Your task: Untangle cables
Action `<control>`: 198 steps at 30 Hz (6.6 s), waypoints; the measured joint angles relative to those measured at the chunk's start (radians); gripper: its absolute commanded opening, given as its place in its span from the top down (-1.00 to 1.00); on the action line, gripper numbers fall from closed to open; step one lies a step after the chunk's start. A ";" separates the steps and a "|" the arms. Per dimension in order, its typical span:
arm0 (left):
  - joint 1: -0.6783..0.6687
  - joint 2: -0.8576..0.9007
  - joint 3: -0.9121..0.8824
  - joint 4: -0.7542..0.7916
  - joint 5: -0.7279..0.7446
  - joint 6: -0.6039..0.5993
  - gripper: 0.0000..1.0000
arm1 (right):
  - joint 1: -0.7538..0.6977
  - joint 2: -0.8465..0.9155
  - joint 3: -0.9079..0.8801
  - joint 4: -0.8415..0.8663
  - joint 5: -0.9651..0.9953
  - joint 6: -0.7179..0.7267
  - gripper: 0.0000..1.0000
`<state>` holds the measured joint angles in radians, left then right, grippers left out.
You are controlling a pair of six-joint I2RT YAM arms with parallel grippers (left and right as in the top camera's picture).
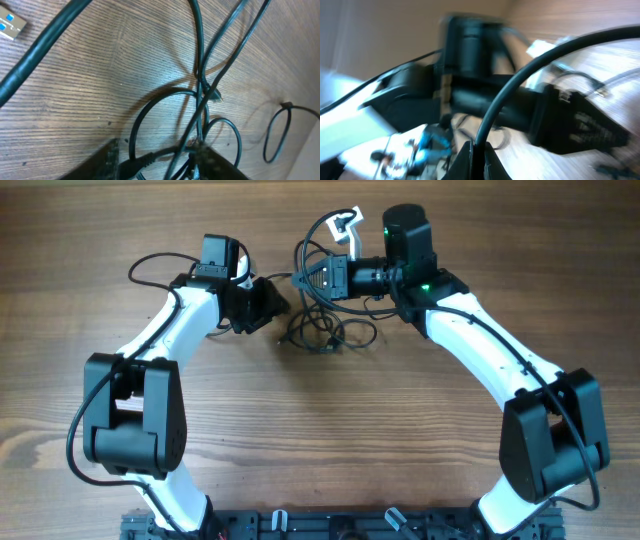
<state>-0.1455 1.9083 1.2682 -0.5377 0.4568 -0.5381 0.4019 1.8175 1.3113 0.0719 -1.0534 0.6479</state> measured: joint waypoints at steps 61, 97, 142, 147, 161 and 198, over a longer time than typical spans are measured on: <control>0.000 0.000 0.000 0.000 0.000 -0.002 -0.37 | -0.223 -0.519 0.082 -0.516 0.863 -0.632 0.91; 0.000 0.000 0.000 -0.001 -0.019 0.001 -0.47 | -0.295 -0.417 0.083 -0.763 1.546 -0.299 0.91; -0.015 0.000 0.000 -0.003 -0.023 0.001 -0.50 | -0.723 0.077 0.083 -0.812 0.870 -0.415 -0.69; -0.024 0.000 0.000 0.000 -0.023 0.001 -0.51 | -0.648 0.148 0.083 -0.705 0.859 -0.407 -0.68; -0.024 0.000 0.000 0.000 -0.027 0.001 -0.54 | -0.549 0.169 0.083 -0.656 1.131 -0.347 -0.42; -0.024 0.000 0.000 0.000 -0.027 0.001 -0.55 | -0.549 0.173 -0.003 -0.697 1.164 -0.489 0.92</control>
<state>-0.1699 1.9083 1.2682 -0.5377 0.4301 -0.5373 -0.1474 1.9907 1.3083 -0.6250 0.1104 0.1585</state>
